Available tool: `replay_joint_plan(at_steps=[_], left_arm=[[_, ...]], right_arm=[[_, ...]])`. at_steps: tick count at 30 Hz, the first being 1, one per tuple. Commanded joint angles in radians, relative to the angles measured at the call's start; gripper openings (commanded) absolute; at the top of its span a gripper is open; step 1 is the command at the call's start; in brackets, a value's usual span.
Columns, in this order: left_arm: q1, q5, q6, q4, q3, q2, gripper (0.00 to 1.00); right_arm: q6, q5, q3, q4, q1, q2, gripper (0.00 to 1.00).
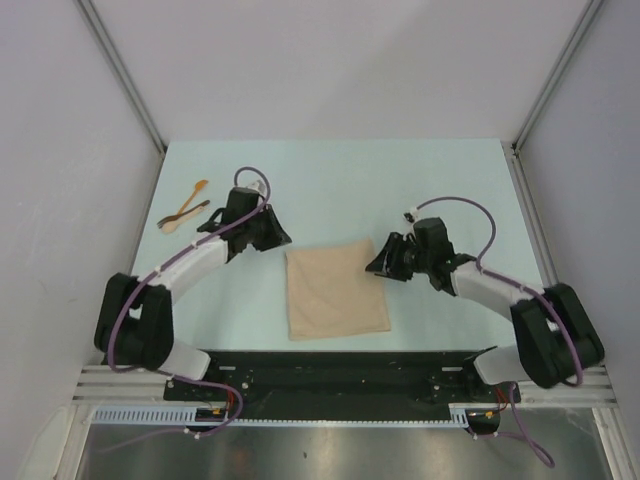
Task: Fold the napkin into a case and place the utensils inside
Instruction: Smooth out the square-folded napkin at the center of the board.
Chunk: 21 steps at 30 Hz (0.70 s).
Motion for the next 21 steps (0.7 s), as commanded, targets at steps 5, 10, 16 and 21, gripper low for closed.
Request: replay_joint_plan(at_steps=[5,10,16,21], left_arm=[[-0.03,0.036,-0.025,0.066,0.017,0.248,0.11],[-0.024,-0.041,-0.018,0.047,0.052,0.321,0.08],[-0.024,-0.102,0.008,0.021,0.066,0.354,0.06],[-0.025,-0.075,0.008,0.009,0.081,0.321,0.06]], right_arm=[[-0.038,-0.193,0.221,0.309,-0.1,0.378,0.19],[-0.073,-0.291,0.319,0.384,-0.158,0.62,0.17],[-0.129,-0.329,0.35,0.386,-0.261,0.725,0.19],[-0.216,-0.316,0.446,0.205,-0.278,0.682,0.22]])
